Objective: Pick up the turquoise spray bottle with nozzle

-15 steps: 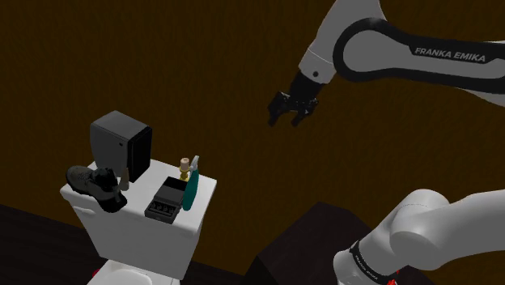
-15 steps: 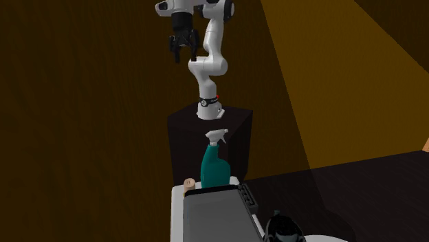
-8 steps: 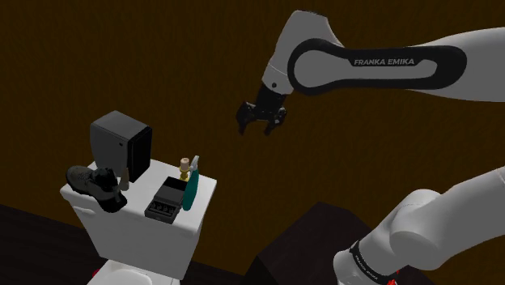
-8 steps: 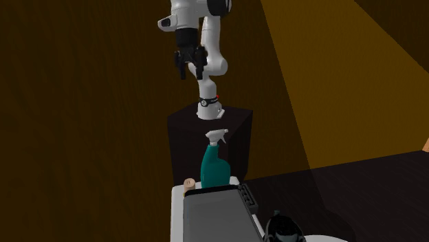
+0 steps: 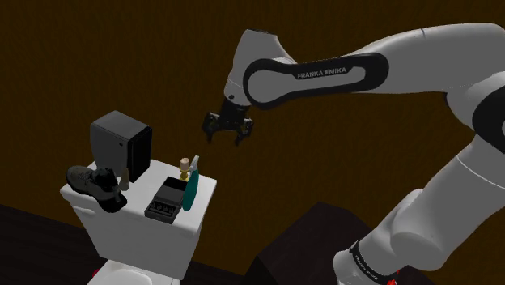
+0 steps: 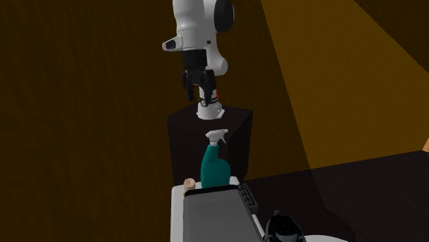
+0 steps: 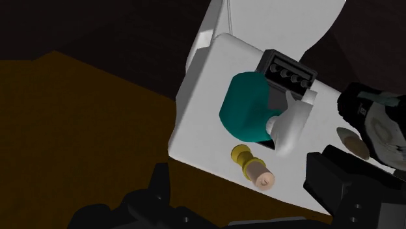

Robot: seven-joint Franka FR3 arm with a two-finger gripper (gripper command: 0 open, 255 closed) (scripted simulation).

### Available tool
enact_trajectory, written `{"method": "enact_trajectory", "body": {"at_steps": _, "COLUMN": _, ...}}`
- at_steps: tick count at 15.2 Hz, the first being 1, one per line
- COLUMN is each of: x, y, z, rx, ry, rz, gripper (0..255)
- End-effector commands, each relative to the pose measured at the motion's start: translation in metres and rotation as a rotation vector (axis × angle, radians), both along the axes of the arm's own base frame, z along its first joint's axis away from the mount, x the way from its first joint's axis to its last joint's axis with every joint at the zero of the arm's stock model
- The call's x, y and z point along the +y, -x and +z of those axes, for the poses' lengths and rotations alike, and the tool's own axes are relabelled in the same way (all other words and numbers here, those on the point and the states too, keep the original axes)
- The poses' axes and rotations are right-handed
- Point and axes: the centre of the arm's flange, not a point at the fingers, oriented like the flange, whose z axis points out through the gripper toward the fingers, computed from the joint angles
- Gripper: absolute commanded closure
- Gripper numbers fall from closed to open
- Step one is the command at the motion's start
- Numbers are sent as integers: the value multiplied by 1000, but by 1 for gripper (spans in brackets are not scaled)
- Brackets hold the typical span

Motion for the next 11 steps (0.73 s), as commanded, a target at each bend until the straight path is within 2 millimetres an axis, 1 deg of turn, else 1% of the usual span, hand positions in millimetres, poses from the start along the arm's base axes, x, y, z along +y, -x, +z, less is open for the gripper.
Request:
{"method": "enact_trajectory", "body": {"at_steps": 1, "x": 13, "y": -17, "z": -20, "rx": 13, "ry": -5, "rz": -24, "gripper": 0}}
{"method": "enact_trajectory", "body": {"at_steps": 7, "x": 53, "y": -67, "z": -68, "rx": 52, "ry": -18, "rz": -90, "gripper": 0}}
{"method": "enact_trajectory", "body": {"at_steps": 11, "x": 53, "y": -67, "z": -89, "rx": 52, "ry": -18, "rz": -90, "gripper": 0}}
